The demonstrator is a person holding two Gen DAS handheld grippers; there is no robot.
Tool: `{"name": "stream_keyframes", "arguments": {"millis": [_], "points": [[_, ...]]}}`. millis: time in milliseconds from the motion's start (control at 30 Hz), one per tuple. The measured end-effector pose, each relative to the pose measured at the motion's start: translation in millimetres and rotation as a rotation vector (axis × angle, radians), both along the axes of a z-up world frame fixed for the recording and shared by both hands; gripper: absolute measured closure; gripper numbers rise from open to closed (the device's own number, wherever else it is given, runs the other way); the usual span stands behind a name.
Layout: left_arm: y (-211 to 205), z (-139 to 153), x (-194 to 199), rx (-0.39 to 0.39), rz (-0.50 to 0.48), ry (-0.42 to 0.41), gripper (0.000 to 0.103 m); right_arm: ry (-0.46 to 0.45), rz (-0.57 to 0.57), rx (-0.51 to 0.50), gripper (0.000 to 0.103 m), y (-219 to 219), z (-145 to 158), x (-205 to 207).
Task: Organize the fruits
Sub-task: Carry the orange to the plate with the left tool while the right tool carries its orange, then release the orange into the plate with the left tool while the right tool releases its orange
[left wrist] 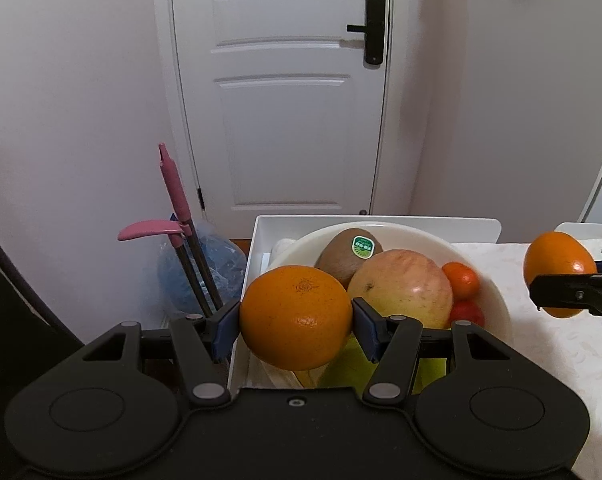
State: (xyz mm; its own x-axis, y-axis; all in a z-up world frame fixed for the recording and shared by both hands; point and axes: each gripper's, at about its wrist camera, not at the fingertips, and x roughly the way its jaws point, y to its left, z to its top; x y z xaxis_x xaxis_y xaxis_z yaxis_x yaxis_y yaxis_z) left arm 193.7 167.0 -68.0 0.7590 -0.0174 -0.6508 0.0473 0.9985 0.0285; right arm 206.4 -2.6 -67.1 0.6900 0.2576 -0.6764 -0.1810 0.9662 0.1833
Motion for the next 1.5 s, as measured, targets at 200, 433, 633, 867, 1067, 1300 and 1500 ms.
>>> {"name": "stream_keyframes", "arguments": {"millis": [200,433,633,867,1067,1300,1500], "points": [[8.9,2.1,-4.0,-0.028,-0.005,-0.04,0.009,-0.002,-0.013,0.006,0.027,2.0,-0.8,-0.2],[8.9,15.9,-25.1,-0.05,-0.031,-0.061,0.007,-0.007,-0.002,-0.003,0.027,5.1,3.3,5.2],[1.2,18.8,-47.8,-0.036,-0.061,-0.062,0.003,-0.015,0.054,-0.023,0.027,12.6,-0.9,10.5],[-2.1,16.6,-59.7,-0.017,-0.082,-0.051,0.002,-0.011,0.099,-0.012,0.027,21.3,-21.1,14.4],[-0.6,11.7,-60.7,-0.005,-0.091,-0.035,0.002,-0.055,0.108,0.008,0.02,22.3,-23.4,11.6],[-2.8,7.8,-68.8,-0.003,-0.114,-0.022,0.002,-0.096,0.077,-0.012,0.0,18.1,-10.8,-0.7],[-11.2,16.4,-76.7,0.0,-0.116,-0.034,0.002,-0.111,0.065,-0.01,0.0,9.2,6.4,-21.0]]}}
